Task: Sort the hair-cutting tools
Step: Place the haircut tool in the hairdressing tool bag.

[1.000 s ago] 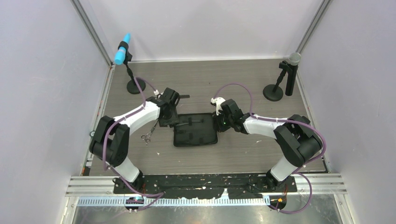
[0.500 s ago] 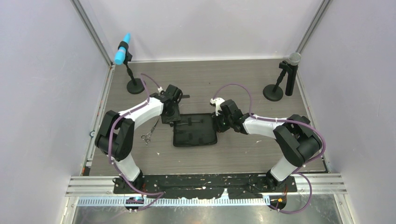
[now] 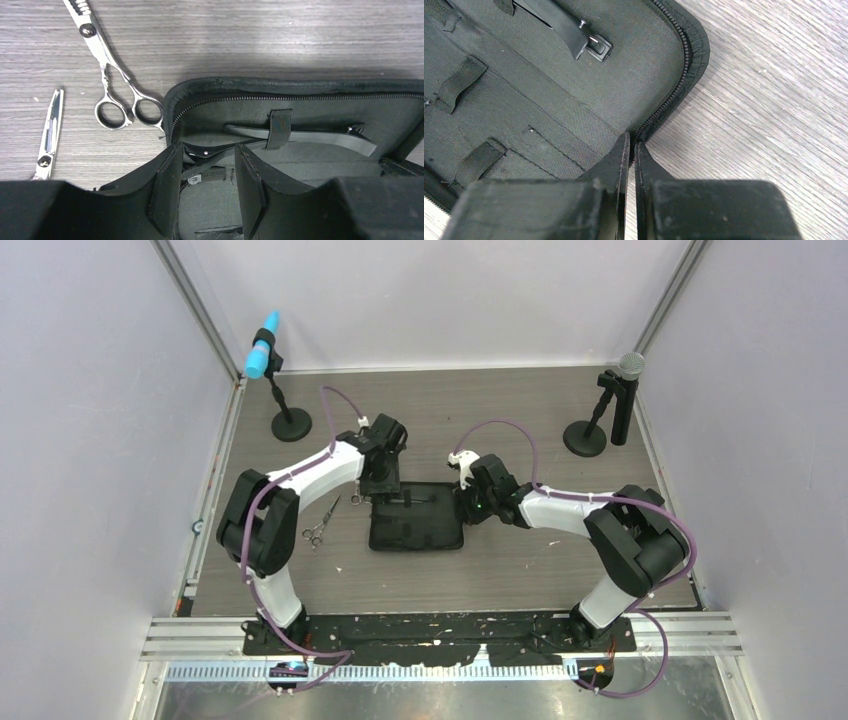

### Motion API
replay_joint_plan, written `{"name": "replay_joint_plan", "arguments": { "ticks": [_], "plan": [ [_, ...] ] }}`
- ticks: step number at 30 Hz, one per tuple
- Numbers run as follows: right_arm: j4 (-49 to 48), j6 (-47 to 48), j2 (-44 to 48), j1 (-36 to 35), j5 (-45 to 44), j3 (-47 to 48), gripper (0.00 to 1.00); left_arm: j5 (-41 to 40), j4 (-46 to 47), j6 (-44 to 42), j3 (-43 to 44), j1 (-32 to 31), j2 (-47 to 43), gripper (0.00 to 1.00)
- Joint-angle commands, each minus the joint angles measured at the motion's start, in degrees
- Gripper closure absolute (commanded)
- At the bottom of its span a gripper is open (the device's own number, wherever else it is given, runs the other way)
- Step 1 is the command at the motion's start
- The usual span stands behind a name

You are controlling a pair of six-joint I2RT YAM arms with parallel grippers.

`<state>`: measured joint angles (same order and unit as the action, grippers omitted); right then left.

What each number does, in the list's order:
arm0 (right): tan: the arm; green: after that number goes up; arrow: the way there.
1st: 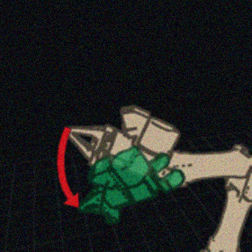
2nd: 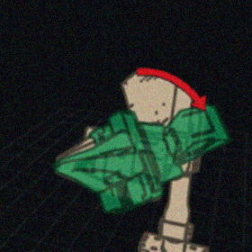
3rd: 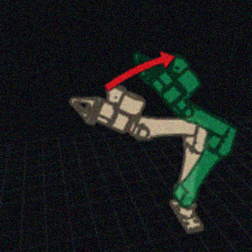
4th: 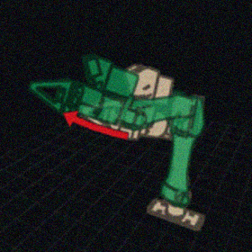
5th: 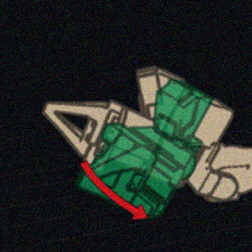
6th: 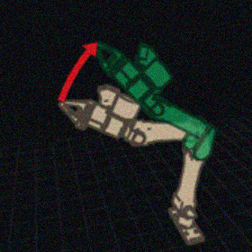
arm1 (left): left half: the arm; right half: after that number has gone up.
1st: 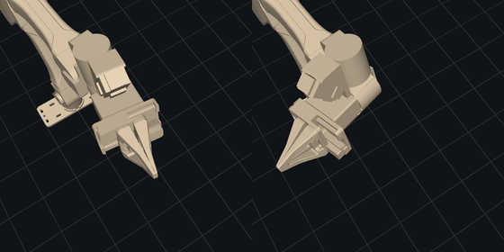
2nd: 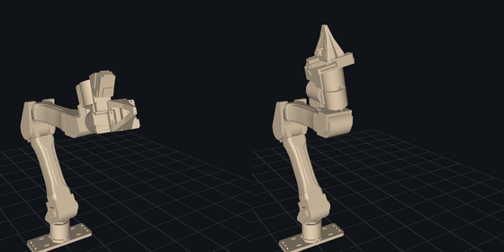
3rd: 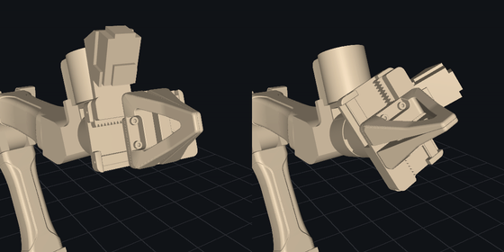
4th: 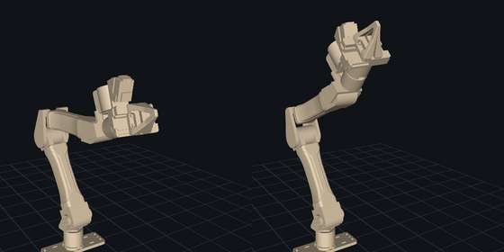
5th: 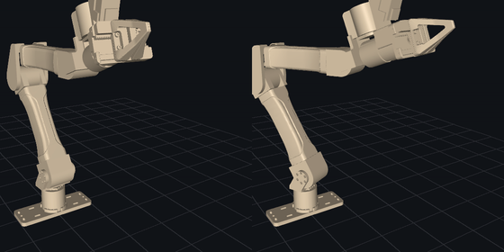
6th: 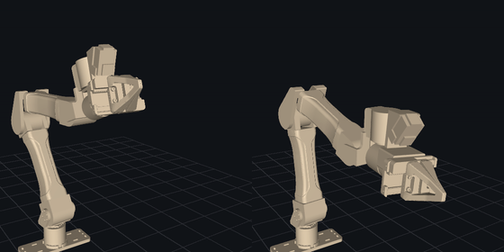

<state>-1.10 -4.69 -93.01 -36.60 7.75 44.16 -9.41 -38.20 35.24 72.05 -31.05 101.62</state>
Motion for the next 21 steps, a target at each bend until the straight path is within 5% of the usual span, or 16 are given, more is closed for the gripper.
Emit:
{"name": "replay_joint_plan", "arguments": {
  "ticks": [1, 21],
  "plan": [
    [-0.5, 0.6, -0.2, -1.0, 0.5, 2.0, 0.95, 0.8, -0.8, 1.0, 2.1, -1.8, 0.4, 0.56],
    [-0.2, 0.8, -0.3, -1.4, 0.1, 2.3, 0.95, 3.3, -0.7, 3.0, 5.1, -4.4, 3.0, 0.49]
  ]
}}
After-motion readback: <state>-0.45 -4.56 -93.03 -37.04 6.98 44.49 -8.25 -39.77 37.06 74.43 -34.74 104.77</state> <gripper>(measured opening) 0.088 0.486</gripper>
